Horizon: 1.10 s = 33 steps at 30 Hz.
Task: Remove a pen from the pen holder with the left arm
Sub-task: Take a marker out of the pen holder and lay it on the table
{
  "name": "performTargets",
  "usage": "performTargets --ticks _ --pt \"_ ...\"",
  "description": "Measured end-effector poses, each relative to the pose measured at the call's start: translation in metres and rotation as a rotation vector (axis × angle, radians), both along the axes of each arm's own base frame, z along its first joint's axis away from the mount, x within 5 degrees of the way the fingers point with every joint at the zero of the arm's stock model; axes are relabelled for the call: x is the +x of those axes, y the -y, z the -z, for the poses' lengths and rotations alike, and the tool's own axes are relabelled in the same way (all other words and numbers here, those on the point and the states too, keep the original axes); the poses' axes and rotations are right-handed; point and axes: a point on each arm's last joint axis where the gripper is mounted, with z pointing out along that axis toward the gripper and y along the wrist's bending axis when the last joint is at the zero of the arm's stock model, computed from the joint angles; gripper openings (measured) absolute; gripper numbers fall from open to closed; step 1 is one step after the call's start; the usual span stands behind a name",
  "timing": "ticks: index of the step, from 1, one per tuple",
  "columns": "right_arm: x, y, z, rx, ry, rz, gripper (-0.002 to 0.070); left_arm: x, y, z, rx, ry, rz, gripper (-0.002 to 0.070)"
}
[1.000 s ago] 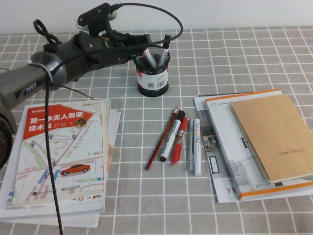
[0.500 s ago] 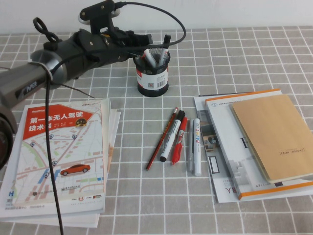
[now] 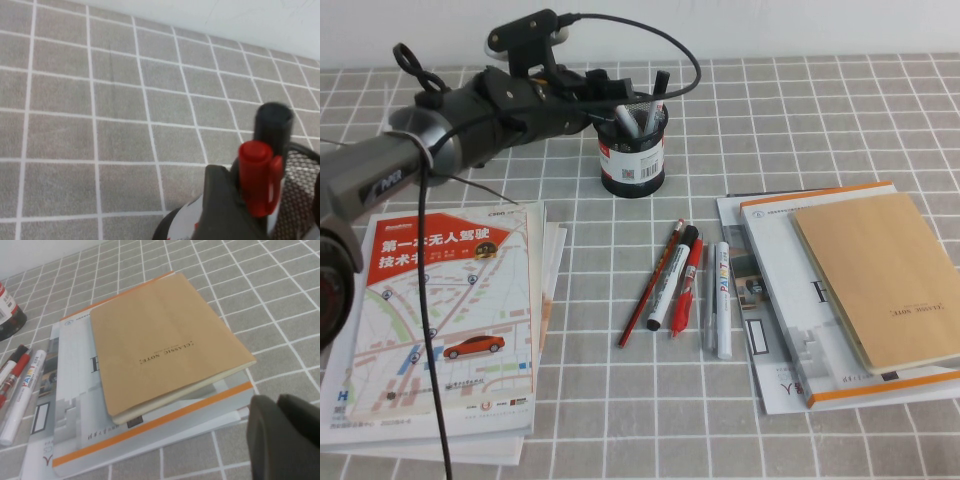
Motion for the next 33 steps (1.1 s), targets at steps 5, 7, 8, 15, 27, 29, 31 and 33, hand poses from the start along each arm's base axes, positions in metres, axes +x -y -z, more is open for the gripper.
performTargets --ticks 5,7,8,15,27,29,31,33 --pt "0.0 0.0 0.0 0.0 0.0 0.0 -0.0013 0.002 0.0 0.004 -0.007 0.002 -0.016 0.0324" --pt "0.0 0.0 0.0 0.0 0.0 0.0 -0.0013 0.003 0.0 0.004 -0.004 0.011 -0.019 0.0314" --pt "0.0 0.0 0.0 0.0 0.0 0.0 -0.0013 0.003 -0.001 0.003 -0.003 0.015 -0.022 0.0308" --pt "0.0 0.0 0.0 0.0 0.0 0.0 -0.0013 0.006 0.0 -0.005 -0.005 0.046 -0.021 0.0298" --pt "0.0 0.0 0.0 0.0 0.0 0.0 -0.0013 0.007 0.001 -0.01 -0.019 0.058 -0.023 0.0298" --pt "0.0 0.0 0.0 0.0 0.0 0.0 -0.0013 0.007 0.001 -0.01 -0.031 0.054 -0.028 0.0297" --pt "0.0 0.0 0.0 0.0 0.0 0.0 -0.0013 0.007 0.001 -0.01 -0.047 0.046 -0.033 0.0297" --pt "0.0 0.0 0.0 0.0 0.0 0.0 -0.0013 0.007 0.001 -0.011 -0.056 0.042 -0.037 0.0297"
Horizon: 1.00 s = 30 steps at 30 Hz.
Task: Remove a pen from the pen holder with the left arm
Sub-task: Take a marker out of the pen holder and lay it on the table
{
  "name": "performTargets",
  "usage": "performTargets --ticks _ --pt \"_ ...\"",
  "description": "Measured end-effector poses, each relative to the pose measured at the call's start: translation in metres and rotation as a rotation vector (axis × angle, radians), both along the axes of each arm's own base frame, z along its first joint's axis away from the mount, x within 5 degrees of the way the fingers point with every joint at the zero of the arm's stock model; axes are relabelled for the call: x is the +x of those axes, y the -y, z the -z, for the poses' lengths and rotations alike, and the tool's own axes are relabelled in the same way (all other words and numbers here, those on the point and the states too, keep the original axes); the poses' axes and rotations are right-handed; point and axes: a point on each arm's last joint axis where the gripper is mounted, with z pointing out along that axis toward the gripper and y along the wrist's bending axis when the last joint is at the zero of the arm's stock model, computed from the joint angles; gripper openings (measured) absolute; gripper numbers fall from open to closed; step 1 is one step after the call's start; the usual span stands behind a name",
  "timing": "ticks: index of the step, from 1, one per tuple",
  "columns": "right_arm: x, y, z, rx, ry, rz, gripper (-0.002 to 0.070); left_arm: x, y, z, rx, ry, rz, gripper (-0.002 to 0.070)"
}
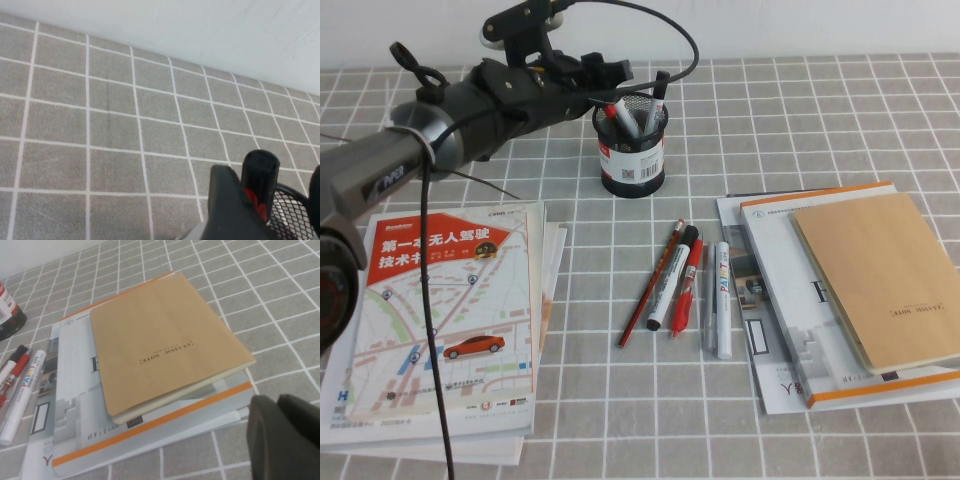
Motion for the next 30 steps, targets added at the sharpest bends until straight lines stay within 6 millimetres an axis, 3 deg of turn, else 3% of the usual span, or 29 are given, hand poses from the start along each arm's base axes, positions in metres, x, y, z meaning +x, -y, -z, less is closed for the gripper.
performTargets --ticks 13,15,19,30 --pt "0.0 0.0 0.0 0.0 0.0 0.0 -0.0013 0.004 0.006 0.018 0.002 -0.013 -0.016 0.0291" --pt "0.0 0.0 0.0 0.0 0.0 0.0 -0.0013 0.005 0.007 0.017 0.002 0.002 -0.026 0.0262" --pt "0.0 0.0 0.0 0.0 0.0 0.0 -0.0013 0.004 0.009 0.016 -0.008 0.008 -0.035 0.0107" --pt "0.0 0.0 0.0 0.0 0.0 0.0 -0.0013 0.003 0.012 0.013 -0.008 0.013 -0.024 0.0106"
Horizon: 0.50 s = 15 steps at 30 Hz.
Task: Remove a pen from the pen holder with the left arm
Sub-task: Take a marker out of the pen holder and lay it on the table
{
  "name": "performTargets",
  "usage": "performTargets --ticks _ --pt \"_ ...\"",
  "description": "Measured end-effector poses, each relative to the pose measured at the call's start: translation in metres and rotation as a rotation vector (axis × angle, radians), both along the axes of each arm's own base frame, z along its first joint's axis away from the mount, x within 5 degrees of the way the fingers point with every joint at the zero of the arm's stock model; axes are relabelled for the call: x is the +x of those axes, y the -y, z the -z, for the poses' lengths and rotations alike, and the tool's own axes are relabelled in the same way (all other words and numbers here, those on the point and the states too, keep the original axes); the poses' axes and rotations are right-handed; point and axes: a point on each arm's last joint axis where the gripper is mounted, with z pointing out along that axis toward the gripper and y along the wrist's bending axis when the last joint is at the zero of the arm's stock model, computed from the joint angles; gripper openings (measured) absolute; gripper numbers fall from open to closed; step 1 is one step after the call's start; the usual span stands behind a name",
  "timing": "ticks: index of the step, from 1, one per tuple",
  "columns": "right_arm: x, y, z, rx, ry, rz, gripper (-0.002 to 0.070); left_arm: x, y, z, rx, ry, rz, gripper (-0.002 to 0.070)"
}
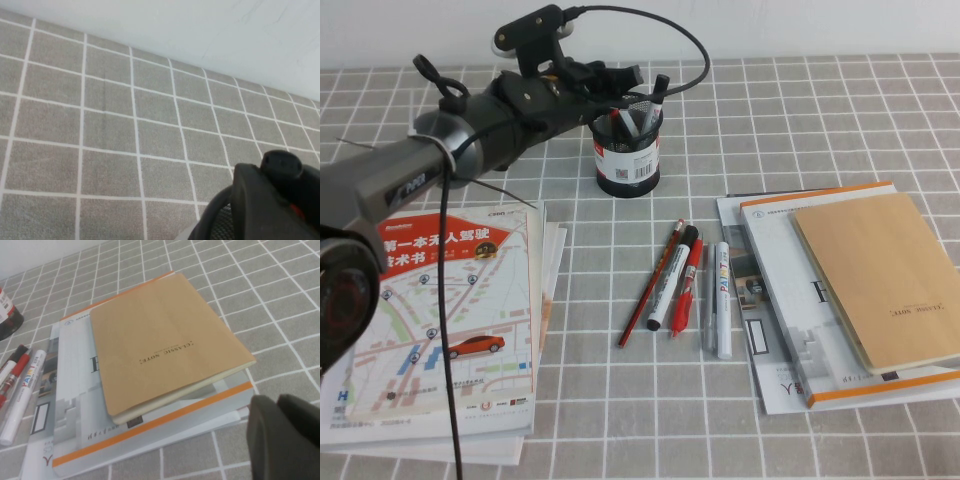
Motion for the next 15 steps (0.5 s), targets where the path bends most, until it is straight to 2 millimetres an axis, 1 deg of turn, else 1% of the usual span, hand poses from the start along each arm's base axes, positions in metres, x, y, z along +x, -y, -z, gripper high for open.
performTargets --ticks 4,11,15 --pt "0.0 0.0 0.0 0.0 0.0 0.0 -0.0013 -0.003 0.001 -0.006 0.041 0.018 0.038 0.0105" --pt "0.0 0.0 0.0 0.0 0.0 0.0 -0.0013 -0.009 0.0 -0.028 0.071 0.067 0.074 0.0104" --pt "0.0 0.0 0.0 0.0 0.0 0.0 -0.0013 -0.011 0.001 -0.028 0.077 0.055 0.098 0.0104"
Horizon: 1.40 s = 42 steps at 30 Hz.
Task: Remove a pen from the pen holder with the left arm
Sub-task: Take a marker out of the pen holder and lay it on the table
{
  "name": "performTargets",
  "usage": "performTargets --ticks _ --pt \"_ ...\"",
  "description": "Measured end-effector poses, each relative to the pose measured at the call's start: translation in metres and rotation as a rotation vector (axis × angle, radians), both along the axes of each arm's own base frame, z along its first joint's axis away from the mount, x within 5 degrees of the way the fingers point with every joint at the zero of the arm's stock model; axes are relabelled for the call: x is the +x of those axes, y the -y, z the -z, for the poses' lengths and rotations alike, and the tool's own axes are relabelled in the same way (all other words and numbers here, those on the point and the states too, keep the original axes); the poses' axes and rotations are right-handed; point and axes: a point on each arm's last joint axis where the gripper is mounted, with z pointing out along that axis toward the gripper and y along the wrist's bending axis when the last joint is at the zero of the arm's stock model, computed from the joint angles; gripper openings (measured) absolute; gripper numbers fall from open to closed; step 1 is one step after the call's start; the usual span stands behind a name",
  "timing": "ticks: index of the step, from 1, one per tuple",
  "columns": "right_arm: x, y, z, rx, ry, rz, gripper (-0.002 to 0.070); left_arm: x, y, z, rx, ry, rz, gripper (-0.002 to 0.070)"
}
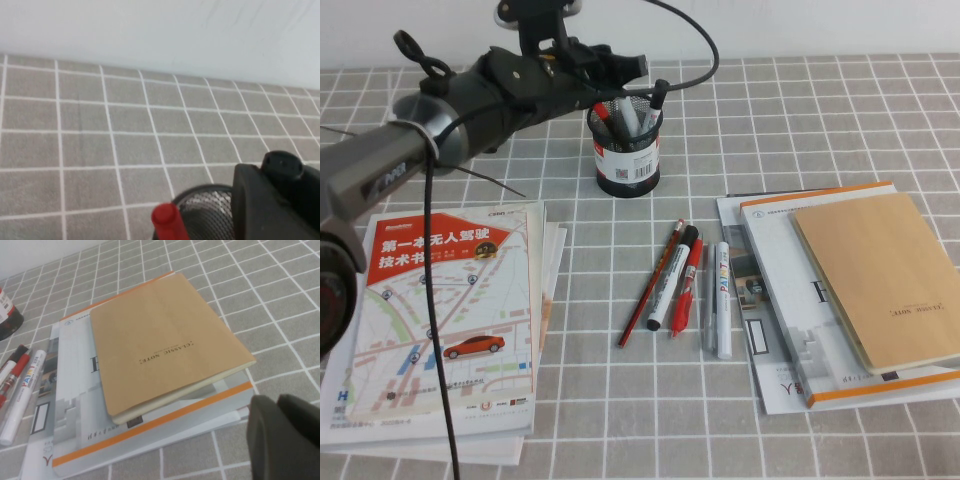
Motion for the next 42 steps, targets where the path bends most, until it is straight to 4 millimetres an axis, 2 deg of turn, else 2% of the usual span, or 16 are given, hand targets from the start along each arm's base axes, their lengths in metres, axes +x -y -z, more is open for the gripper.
performTargets --ticks 12,15,19,26,31,36,40,42 --pt "0.0 0.0 0.0 0.0 0.0 0.0 -0.0013 -0.003 0.001 -0.001 0.022 -0.005 0.034 0.0104" --pt "0.0 0.0 0.0 0.0 0.0 0.0 -0.0013 -0.006 0.0 -0.014 0.038 0.034 0.044 0.0104" --pt "0.0 0.0 0.0 0.0 0.0 0.0 -0.0013 -0.017 -0.005 -0.051 0.047 0.123 0.057 0.0104" --pt "0.0 0.0 0.0 0.0 0.0 0.0 -0.0013 -0.063 -0.017 -0.13 0.112 0.236 0.183 0.0104" --pt "0.0 0.0 0.0 0.0 0.0 0.0 -0.0013 -0.107 -0.028 -0.169 0.185 0.201 0.302 0.0104" --pt "0.0 0.0 0.0 0.0 0.0 0.0 -0.0013 -0.144 -0.042 -0.179 0.318 0.047 0.396 0.0104" --pt "0.0 0.0 0.0 0.0 0.0 0.0 -0.0013 -0.162 -0.052 -0.166 0.448 -0.167 0.474 0.0104" --pt "0.0 0.0 0.0 0.0 0.0 0.0 -0.0013 -0.165 -0.054 -0.156 0.493 -0.26 0.505 0.0104"
